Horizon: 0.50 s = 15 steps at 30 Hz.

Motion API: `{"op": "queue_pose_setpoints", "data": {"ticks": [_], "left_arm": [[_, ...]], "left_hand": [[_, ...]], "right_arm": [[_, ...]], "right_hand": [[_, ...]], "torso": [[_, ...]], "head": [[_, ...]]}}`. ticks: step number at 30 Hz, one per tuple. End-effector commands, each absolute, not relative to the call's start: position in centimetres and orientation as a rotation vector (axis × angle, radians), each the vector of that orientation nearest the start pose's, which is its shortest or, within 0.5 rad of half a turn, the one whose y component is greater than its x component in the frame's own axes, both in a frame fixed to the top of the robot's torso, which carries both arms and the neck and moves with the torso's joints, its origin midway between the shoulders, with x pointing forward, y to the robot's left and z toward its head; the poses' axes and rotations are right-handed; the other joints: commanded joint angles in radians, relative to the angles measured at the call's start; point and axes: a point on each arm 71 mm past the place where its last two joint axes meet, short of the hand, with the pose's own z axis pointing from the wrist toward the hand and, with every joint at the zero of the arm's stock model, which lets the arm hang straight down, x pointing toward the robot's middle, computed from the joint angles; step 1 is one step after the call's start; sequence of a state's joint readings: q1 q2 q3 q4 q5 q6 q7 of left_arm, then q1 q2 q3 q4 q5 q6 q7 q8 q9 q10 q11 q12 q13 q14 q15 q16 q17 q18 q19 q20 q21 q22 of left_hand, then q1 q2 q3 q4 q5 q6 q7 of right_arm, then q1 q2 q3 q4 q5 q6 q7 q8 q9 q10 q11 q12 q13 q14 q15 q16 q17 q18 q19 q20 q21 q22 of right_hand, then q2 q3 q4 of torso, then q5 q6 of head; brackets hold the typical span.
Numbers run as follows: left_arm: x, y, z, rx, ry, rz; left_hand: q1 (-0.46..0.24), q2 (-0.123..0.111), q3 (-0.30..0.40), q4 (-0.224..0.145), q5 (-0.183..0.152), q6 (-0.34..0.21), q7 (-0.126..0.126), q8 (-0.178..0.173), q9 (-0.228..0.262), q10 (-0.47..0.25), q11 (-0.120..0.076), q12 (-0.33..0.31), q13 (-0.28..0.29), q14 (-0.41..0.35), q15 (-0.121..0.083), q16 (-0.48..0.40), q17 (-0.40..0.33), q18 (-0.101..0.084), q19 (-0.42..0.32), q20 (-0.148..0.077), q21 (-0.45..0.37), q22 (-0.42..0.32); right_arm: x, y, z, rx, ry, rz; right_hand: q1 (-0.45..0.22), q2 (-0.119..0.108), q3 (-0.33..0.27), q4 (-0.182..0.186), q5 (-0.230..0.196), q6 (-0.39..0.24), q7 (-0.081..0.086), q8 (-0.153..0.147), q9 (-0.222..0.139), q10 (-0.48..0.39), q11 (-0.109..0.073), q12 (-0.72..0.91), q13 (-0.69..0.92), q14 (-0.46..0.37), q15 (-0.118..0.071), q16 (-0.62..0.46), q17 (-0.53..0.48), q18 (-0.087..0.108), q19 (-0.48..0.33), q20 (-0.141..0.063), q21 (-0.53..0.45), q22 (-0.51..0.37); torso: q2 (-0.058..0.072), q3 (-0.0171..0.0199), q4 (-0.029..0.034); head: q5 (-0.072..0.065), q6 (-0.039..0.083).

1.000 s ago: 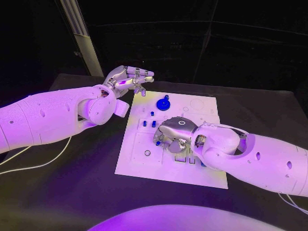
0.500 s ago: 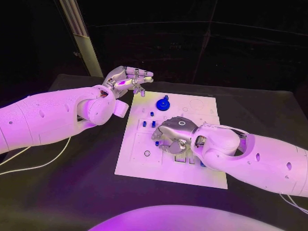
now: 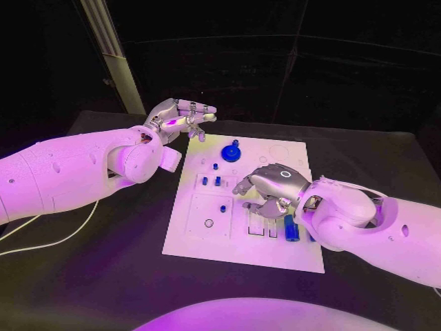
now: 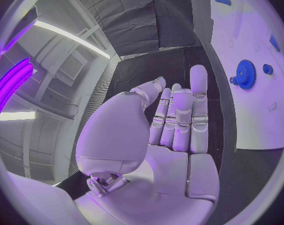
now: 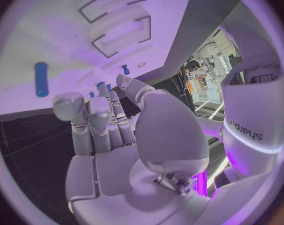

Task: Assemble the parts on the task board

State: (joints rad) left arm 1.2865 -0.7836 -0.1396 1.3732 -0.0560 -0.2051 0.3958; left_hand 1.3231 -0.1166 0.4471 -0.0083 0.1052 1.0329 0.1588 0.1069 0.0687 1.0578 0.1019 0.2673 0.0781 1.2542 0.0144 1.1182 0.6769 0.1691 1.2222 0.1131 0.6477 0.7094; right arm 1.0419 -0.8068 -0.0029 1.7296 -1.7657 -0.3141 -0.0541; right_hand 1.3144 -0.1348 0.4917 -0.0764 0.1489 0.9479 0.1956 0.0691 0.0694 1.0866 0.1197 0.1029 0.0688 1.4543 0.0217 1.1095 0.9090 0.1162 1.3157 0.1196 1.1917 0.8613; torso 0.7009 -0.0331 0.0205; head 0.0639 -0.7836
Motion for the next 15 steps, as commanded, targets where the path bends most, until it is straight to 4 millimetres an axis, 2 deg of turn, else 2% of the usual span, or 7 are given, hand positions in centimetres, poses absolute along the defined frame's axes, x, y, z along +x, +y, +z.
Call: {"op": "queue_pose_setpoints", "data": {"ticks": [1,4,7,11,15], "left_arm": [[51.8,22.0,-17.7,-0.981,1.485,-1.521],[51.8,22.0,-17.7,-0.981,1.485,-1.521],[51.8,22.0,-17.7,-0.981,1.486,-1.521],[51.8,21.9,-17.7,-0.981,1.488,-1.523],[51.9,21.9,-17.7,-0.981,1.489,-1.521]], "left_hand": [[0.008,0.004,-0.004,-0.003,0.005,-0.002,0.006,0.004,-0.001,-0.007,-0.001,0.006,-0.002,-0.008,0.001,-0.004,-0.001,0.014,-0.007,0.001,-0.006,-0.002],[0.008,0.004,-0.004,-0.003,0.005,-0.002,0.006,0.004,-0.001,-0.007,-0.001,0.006,-0.002,-0.008,0.001,-0.004,-0.001,0.014,-0.007,0.001,-0.006,-0.002],[0.008,0.004,-0.004,-0.003,0.005,-0.002,0.006,0.004,-0.001,-0.008,-0.001,0.006,-0.002,-0.008,0.001,-0.004,-0.001,0.014,-0.007,0.001,-0.006,-0.002],[0.008,0.005,-0.004,-0.003,0.005,-0.001,0.006,0.005,0.0,-0.008,-0.001,0.007,-0.002,-0.008,0.001,-0.004,-0.001,0.014,-0.007,0.002,-0.006,-0.002],[0.008,0.005,-0.004,-0.003,0.005,-0.001,0.006,0.005,0.0,-0.008,-0.001,0.007,-0.002,-0.008,0.001,-0.004,-0.001,0.014,-0.007,0.002,-0.006,-0.002]], "right_arm": [[41.2,-13.3,-19.8,-0.433,1.577,0.829],[42.0,-14.8,-19.3,-0.423,1.597,0.76],[42.8,-16.2,-19.1,-0.422,1.619,0.684],[43.6,-17.5,-19.1,-0.432,1.646,0.611],[43.8,-17.8,-19.2,-0.453,1.659,0.58]], "right_hand": [[-0.009,-0.008,-0.015,0.009,0.004,0.007,-0.003,0.005,0.001,0.005,-0.002,0.006,-0.002,0.006,-0.002,0.003,-0.001,0.01,0.008,0.0,0.002,0.001],[-0.023,-0.023,-0.039,0.017,0.004,0.002,-0.011,0.0,-0.001,-0.012,-0.005,0.001,-0.005,0.003,-0.004,-0.005,-0.013,0.012,0.005,0.0,-0.004,-0.009],[-0.025,-0.034,-0.074,0.023,0.005,-0.019,-0.011,-0.007,-0.004,-0.056,-0.001,-0.015,-0.007,-0.005,-0.002,-0.028,-0.043,0.018,-0.01,0.0,-0.029,-0.048],[-0.013,-0.03,-0.13,0.033,0.004,-0.032,-0.012,-0.005,-0.003,-0.083,-0.001,-0.013,-0.004,-0.004,-0.002,-0.035,-0.053,0.02,-0.014,0.0,-0.044,-0.065],[0.0,-0.021,-0.157,0.038,0.005,-0.033,-0.014,-0.004,-0.002,-0.089,-0.003,-0.006,-0.004,-0.003,-0.003,-0.036,-0.057,0.02,-0.013,-0.001,-0.048,-0.069]], "torso": [[0.0,-0.0002,-0.0014],[0.0,-0.0007,-0.0003],[0.001,0.0001,-0.0004],[0.003,-0.0005,0.0028],[0.003,0.0004,0.0025]], "head": [[-0.013,0.011],[-0.024,0.017],[-0.03,0.022],[-0.035,0.026],[-0.038,0.03]]}}
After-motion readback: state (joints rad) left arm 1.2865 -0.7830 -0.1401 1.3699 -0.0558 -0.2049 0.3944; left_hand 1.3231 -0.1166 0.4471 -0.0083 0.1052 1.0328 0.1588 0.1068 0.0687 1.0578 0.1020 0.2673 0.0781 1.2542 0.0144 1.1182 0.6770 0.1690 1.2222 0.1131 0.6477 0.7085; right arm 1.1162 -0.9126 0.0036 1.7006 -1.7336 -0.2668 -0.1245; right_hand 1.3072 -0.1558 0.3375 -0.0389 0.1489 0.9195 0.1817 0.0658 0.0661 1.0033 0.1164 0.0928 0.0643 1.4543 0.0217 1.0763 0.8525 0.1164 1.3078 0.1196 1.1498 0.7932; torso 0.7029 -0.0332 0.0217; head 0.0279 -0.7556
